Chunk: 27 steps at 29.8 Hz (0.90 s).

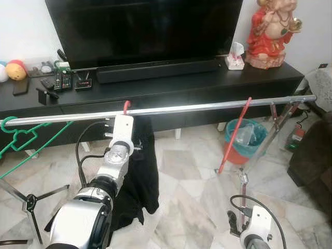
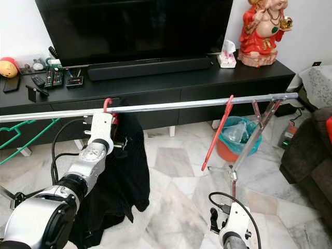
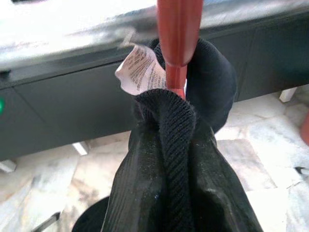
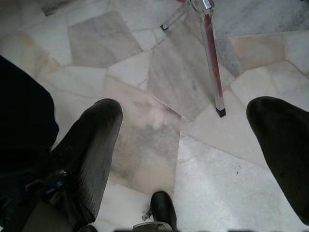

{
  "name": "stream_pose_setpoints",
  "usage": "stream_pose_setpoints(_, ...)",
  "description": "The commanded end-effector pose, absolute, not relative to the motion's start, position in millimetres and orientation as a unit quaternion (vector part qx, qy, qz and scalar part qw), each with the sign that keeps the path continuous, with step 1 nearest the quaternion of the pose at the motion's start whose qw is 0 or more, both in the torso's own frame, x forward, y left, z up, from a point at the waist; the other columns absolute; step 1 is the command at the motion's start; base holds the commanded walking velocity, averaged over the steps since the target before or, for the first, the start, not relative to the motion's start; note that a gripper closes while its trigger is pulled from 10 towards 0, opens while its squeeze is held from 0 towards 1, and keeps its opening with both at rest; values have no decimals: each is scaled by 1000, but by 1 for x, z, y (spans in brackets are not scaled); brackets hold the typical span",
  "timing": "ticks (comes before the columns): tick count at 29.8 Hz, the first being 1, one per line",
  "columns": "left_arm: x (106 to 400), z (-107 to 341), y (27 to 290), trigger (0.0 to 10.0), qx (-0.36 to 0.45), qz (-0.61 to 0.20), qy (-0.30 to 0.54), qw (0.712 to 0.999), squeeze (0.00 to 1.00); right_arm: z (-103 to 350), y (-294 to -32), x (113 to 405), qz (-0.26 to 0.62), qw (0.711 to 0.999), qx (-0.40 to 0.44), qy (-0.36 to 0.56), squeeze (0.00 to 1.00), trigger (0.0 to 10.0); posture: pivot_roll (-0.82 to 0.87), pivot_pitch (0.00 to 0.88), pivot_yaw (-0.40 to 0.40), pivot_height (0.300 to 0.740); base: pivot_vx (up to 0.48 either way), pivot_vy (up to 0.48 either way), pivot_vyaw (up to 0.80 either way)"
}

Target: Hang hanger

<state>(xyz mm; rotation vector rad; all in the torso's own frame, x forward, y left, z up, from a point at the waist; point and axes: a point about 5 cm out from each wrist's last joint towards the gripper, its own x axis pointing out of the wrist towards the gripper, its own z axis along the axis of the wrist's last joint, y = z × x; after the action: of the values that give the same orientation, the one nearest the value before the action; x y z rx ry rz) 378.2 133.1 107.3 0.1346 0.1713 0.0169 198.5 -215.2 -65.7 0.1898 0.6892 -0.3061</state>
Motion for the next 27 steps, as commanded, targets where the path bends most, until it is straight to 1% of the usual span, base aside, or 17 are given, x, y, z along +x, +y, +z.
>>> stream_pose_setpoints(1,384,117,133,10000,83,13,87,993,0,-65,-216,200,-149,924,95,339,0,10000,-75,0,-12,740,0,0,0)
stream_pose_setpoints(3,384,116,133,10000,85,13,92,992,0,-65,-216,200,-149,924,96,339,0,10000,-75,0,-12,740,0,0,0)
stream_pose_setpoints(4,383,110,132,10000,103,4,112,988,0,-66,-216,200,-149,924,96,340,0,10000,-75,0,-10,740,0,0,0)
stream_pose_setpoints(7,380,105,131,10000,117,-2,128,985,0,-66,-215,200,-148,923,97,341,0,10000,-74,0,-9,740,0,0,0)
stream_pose_setpoints(18,376,94,131,10000,124,-9,156,980,0,-67,-212,200,-141,923,100,344,0,10000,-70,0,-5,740,0,0,0)
stream_pose_setpoints(21,376,95,129,10000,110,-8,155,982,0,-67,-212,200,-140,923,100,344,0,10000,-70,0,-5,740,0,0,0)
stream_pose_setpoints(22,379,101,125,10000,104,-9,144,984,0,-67,-211,200,-139,923,101,345,0,10000,-68,0,-4,740,0,0,0)
stream_pose_setpoints(27,385,111,120,10000,104,-11,136,985,0,-67,-210,200,-139,923,103,344,0,10000,-74,0,1,740,0,0,0)
